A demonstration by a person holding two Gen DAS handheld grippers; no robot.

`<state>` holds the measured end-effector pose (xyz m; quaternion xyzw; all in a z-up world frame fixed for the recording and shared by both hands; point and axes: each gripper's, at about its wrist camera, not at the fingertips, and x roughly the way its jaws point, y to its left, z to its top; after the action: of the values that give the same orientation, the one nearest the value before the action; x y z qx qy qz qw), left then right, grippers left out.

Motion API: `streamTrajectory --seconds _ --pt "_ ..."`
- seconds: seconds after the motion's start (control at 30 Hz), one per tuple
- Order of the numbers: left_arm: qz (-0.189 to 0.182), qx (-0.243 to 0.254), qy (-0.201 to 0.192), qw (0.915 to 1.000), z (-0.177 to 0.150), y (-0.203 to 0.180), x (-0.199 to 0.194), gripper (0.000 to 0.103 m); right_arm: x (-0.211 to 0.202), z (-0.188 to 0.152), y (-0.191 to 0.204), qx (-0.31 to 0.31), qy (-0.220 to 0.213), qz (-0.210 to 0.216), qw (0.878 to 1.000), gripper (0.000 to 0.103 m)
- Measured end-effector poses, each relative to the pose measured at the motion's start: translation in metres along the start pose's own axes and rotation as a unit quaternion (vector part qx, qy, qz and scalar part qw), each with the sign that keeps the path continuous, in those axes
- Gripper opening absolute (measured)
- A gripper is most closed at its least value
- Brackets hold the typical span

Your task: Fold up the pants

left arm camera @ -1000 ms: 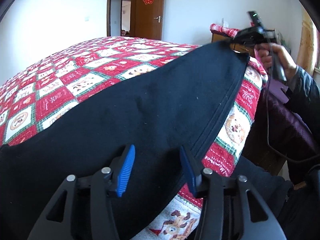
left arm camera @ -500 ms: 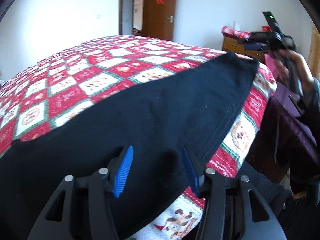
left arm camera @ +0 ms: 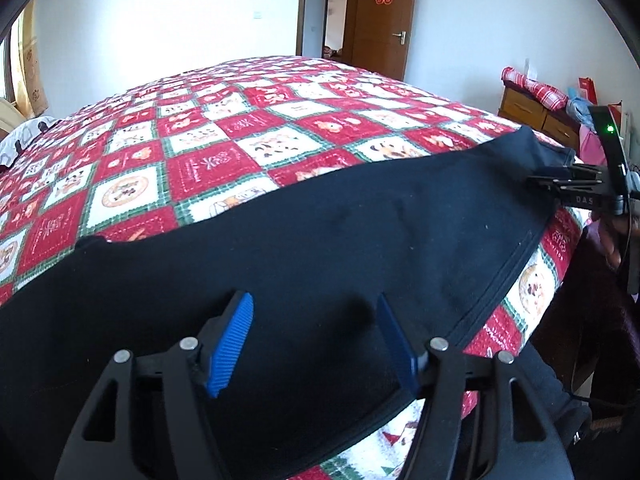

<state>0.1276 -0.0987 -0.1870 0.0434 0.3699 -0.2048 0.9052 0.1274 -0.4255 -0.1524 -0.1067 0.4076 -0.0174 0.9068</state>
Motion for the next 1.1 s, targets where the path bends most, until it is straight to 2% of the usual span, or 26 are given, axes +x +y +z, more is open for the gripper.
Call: streamTrajectory --seconds 0.1,0.27,0.3,0.37,0.43,0.53,0.6,0.63,0.73,0.9,1.03,1.1 --pt "0.006 0.007 0.003 1.0000 0.000 -0.003 0.000 0.068 -0.002 -0.003 -0.005 0.006 0.005 0.010 1.000 0.048" --pt "0.017 -0.002 0.005 0.9998 -0.002 0.002 -0.009 0.069 -0.012 -0.002 -0.002 0.004 0.007 0.001 1.000 0.048" --pt "0.021 -0.004 0.001 0.9998 -0.003 0.004 -0.012 0.070 -0.017 -0.001 -0.006 0.020 -0.003 0.004 1.000 0.048" --pt "0.034 -0.012 -0.009 0.9993 -0.005 0.012 -0.018 0.080 -0.026 0.000 -0.018 0.054 -0.021 0.012 0.998 0.050" --pt "0.045 -0.025 -0.012 0.9986 -0.007 0.022 -0.021 0.080 -0.021 -0.001 -0.030 0.071 -0.006 0.009 0.997 0.053" --pt "0.062 -0.049 -0.006 0.9969 -0.013 0.040 -0.020 0.080 -0.016 -0.006 -0.029 0.058 -0.008 0.002 0.998 0.054" --pt "0.061 -0.063 -0.008 0.9962 -0.018 0.048 -0.019 0.080 -0.014 -0.007 -0.016 0.025 -0.006 -0.016 1.000 0.063" --pt "0.057 -0.061 -0.013 0.9964 -0.020 0.049 -0.020 0.080 -0.013 -0.007 -0.012 0.011 -0.005 -0.021 1.000 0.066" --pt "0.068 -0.045 -0.014 0.9966 -0.022 0.044 -0.020 0.080 -0.012 -0.009 -0.007 -0.010 -0.007 -0.032 0.999 0.067" --pt "0.068 -0.063 -0.019 0.9955 -0.027 0.054 -0.029 0.080 -0.019 -0.007 -0.023 0.018 -0.008 0.014 1.000 0.067" --pt "0.078 -0.088 -0.025 0.9928 -0.031 0.068 -0.041 0.080 -0.026 -0.006 -0.046 0.078 -0.017 0.072 0.994 0.067" --pt "0.082 -0.097 -0.036 0.9913 -0.035 0.076 -0.051 0.081 -0.033 -0.004 -0.058 0.103 -0.025 0.079 0.991 0.067"
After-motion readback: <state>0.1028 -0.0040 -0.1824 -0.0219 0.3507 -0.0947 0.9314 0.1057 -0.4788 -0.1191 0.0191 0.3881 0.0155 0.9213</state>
